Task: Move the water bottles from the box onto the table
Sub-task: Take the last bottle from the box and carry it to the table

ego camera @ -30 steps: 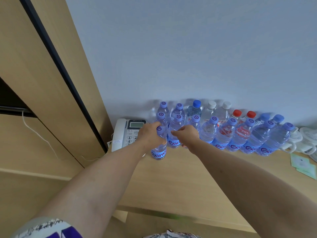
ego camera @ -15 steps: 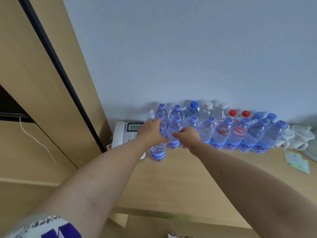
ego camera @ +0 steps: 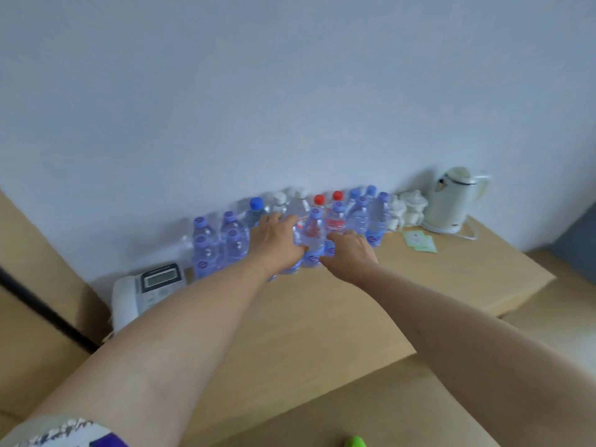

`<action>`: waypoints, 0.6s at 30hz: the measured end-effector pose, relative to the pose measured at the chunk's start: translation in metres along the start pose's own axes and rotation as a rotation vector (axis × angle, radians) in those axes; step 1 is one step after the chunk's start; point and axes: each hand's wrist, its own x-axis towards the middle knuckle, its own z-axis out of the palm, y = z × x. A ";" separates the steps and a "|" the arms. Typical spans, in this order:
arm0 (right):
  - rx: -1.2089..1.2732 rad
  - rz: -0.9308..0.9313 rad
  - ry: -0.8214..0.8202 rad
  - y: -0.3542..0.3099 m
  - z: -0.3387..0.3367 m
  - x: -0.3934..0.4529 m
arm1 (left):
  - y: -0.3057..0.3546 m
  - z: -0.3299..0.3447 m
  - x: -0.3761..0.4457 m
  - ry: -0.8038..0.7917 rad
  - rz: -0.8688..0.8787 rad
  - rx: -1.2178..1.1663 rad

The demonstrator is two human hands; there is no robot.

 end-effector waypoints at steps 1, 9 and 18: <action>-0.017 0.028 0.015 0.016 -0.007 -0.007 | 0.018 0.004 0.002 -0.017 0.030 -0.006; -0.050 0.262 0.151 0.161 -0.078 -0.077 | 0.196 0.042 0.005 -0.102 0.314 0.029; -0.108 0.525 0.197 0.372 -0.144 -0.212 | 0.447 0.117 -0.051 -0.221 0.557 0.036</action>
